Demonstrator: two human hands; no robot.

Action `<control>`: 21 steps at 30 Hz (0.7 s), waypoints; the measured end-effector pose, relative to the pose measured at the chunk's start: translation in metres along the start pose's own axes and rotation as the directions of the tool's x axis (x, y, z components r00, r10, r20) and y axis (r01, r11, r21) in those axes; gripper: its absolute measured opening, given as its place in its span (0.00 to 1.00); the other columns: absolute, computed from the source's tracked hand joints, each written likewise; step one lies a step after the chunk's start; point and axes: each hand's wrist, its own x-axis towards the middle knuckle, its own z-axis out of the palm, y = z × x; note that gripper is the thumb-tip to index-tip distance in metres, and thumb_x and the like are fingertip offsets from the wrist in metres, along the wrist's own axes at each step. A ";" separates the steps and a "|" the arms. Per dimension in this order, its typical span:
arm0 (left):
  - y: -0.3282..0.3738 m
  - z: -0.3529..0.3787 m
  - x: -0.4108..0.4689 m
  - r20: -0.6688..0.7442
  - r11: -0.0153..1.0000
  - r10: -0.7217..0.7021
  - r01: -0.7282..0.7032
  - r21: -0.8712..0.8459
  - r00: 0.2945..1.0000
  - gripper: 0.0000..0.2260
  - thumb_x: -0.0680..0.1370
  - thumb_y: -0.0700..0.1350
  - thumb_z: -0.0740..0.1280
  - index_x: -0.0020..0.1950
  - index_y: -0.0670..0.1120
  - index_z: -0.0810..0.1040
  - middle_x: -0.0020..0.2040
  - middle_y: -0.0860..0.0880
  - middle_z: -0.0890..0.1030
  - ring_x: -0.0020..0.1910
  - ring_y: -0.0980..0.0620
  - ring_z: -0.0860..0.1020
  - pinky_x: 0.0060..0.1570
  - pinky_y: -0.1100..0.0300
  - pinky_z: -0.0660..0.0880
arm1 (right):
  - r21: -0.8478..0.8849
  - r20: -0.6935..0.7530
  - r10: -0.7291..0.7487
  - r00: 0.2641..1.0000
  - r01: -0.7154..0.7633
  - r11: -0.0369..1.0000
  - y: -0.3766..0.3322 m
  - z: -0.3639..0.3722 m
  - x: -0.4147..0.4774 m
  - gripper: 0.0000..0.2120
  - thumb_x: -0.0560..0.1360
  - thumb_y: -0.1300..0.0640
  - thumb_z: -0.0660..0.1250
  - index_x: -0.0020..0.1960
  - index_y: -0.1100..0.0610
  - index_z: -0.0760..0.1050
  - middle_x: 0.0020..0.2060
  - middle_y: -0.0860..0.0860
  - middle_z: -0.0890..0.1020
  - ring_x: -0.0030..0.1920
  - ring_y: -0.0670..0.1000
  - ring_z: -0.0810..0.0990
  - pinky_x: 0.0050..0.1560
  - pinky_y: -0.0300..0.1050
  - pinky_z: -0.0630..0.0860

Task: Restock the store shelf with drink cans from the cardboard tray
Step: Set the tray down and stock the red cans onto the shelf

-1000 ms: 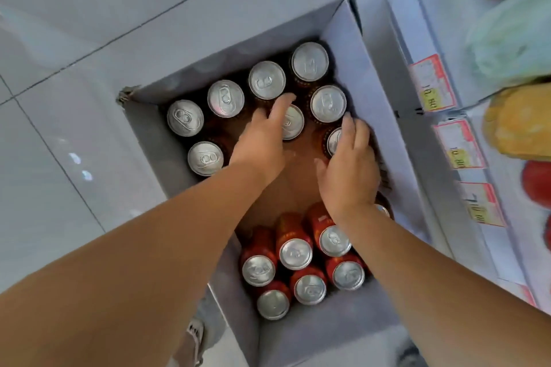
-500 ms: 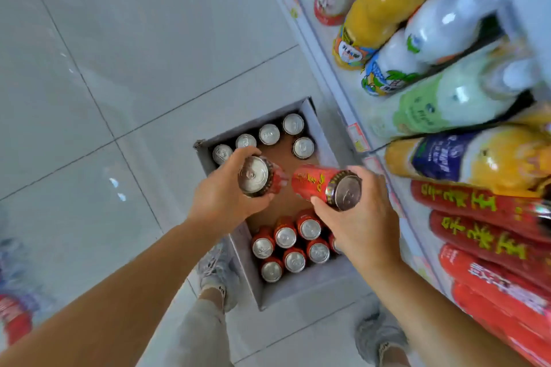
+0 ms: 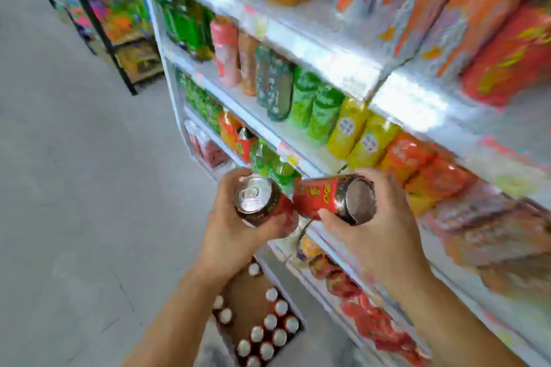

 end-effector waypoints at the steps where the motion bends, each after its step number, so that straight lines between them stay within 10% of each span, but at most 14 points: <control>1: 0.024 0.006 0.003 0.009 0.998 0.047 -0.047 -0.042 0.999 0.28 0.58 0.55 0.78 0.55 0.64 0.70 0.49 0.58 0.82 0.49 0.59 0.81 0.50 0.66 0.76 | 0.024 -0.043 -0.009 0.999 0.010 1.000 -0.010 -0.024 0.001 0.30 0.61 0.44 0.76 0.59 0.47 0.71 0.51 0.41 0.72 0.52 0.29 0.71 0.51 0.23 0.65; 5: 0.100 0.038 0.012 0.100 0.961 0.199 -0.174 -0.213 0.975 0.29 0.58 0.54 0.77 0.58 0.53 0.75 0.49 0.56 0.84 0.47 0.59 0.82 0.49 0.69 0.75 | 0.088 -0.233 -0.029 0.972 0.051 0.995 -0.029 -0.109 0.002 0.28 0.58 0.40 0.72 0.57 0.40 0.72 0.52 0.39 0.75 0.52 0.43 0.77 0.55 0.45 0.75; 10: 0.162 0.091 0.025 0.210 0.907 0.346 -0.268 -0.324 0.915 0.30 0.57 0.54 0.77 0.59 0.58 0.76 0.51 0.56 0.85 0.50 0.57 0.83 0.50 0.65 0.77 | 0.057 -0.449 -0.027 0.893 0.058 0.997 -0.032 -0.193 0.003 0.29 0.58 0.43 0.74 0.58 0.39 0.72 0.52 0.43 0.79 0.48 0.39 0.79 0.48 0.27 0.70; 13: 0.184 0.121 0.035 0.255 0.892 0.393 -0.299 -0.340 0.883 0.25 0.59 0.53 0.77 0.56 0.63 0.78 0.52 0.55 0.84 0.51 0.55 0.83 0.51 0.62 0.78 | -0.015 -0.527 -0.033 0.849 0.030 0.999 -0.017 -0.227 0.020 0.31 0.58 0.43 0.75 0.58 0.42 0.69 0.51 0.40 0.78 0.49 0.43 0.78 0.54 0.38 0.73; 21: 0.186 0.143 0.048 0.282 0.903 0.389 -0.301 -0.308 0.877 0.24 0.60 0.52 0.77 0.55 0.63 0.78 0.50 0.58 0.84 0.49 0.59 0.82 0.46 0.69 0.75 | -0.057 -0.377 0.057 0.924 -0.084 0.995 0.027 -0.262 0.082 0.26 0.63 0.58 0.77 0.54 0.42 0.69 0.48 0.39 0.77 0.50 0.43 0.76 0.49 0.34 0.69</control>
